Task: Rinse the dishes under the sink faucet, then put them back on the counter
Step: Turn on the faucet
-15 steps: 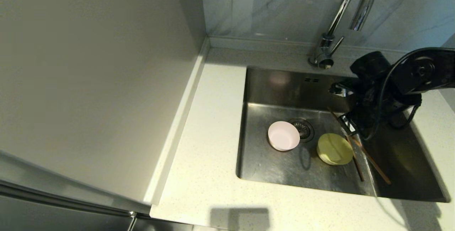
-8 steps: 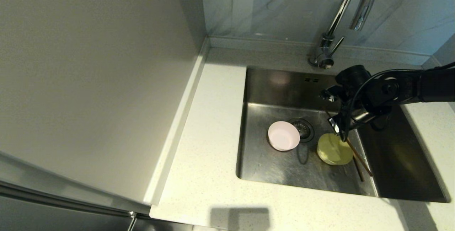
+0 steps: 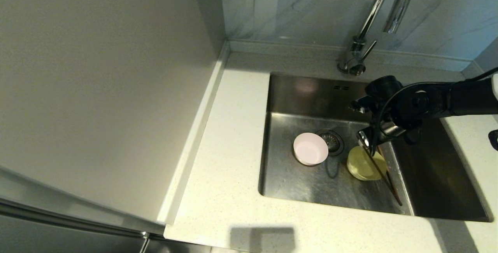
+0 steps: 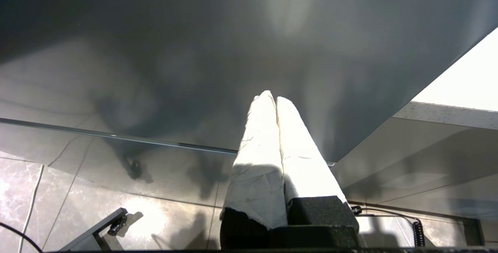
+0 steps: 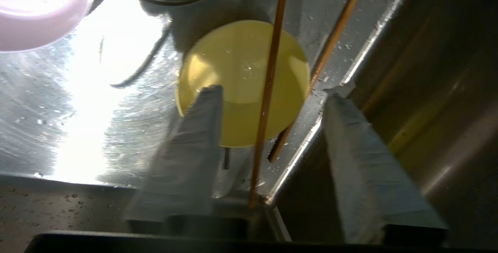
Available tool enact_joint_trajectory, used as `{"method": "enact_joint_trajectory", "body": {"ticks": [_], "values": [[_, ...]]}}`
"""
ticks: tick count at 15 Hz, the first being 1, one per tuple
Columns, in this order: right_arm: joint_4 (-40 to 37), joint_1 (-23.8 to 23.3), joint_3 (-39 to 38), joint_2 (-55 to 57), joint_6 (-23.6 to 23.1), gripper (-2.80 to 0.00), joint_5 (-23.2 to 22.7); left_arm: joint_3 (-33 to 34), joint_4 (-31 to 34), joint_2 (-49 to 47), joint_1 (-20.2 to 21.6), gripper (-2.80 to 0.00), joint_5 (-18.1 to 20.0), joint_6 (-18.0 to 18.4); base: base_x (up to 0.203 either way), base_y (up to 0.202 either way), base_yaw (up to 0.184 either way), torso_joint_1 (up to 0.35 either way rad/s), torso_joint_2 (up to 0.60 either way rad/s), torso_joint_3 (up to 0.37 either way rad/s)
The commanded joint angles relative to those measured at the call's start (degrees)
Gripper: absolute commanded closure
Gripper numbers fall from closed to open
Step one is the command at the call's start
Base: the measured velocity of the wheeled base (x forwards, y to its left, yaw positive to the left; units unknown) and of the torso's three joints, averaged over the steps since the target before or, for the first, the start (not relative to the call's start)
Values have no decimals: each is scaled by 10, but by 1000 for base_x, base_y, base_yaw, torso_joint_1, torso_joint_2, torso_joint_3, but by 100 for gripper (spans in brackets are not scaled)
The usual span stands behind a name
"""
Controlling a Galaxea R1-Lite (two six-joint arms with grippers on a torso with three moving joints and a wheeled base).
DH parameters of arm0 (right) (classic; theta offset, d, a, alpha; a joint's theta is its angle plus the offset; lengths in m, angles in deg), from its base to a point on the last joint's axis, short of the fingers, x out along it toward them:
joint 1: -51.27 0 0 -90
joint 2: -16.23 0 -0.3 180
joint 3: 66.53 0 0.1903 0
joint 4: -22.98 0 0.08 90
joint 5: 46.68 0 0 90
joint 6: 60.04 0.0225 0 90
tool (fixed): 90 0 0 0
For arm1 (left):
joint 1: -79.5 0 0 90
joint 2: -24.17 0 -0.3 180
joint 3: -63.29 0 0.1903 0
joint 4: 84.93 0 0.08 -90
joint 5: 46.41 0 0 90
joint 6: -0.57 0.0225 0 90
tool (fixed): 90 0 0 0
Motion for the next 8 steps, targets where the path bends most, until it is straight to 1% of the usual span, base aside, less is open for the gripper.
{"method": "enact_joint_trajectory", "body": {"ticks": [1, 5, 8], "values": [[-2, -8, -2, -10, -1, -280, 1, 0, 0, 2, 0, 0, 0, 0, 0, 0, 0, 0, 0, 0], [-3, -33, 1, -52, 1, -280, 0, 0, 0, 2, 0, 0, 0, 0, 0, 0, 0, 0, 0, 0], [-1, -66, 30, -102, 11, -280, -9, 0, 0, 2, 0, 0, 0, 0, 0, 0, 0, 0, 0, 0]]}}
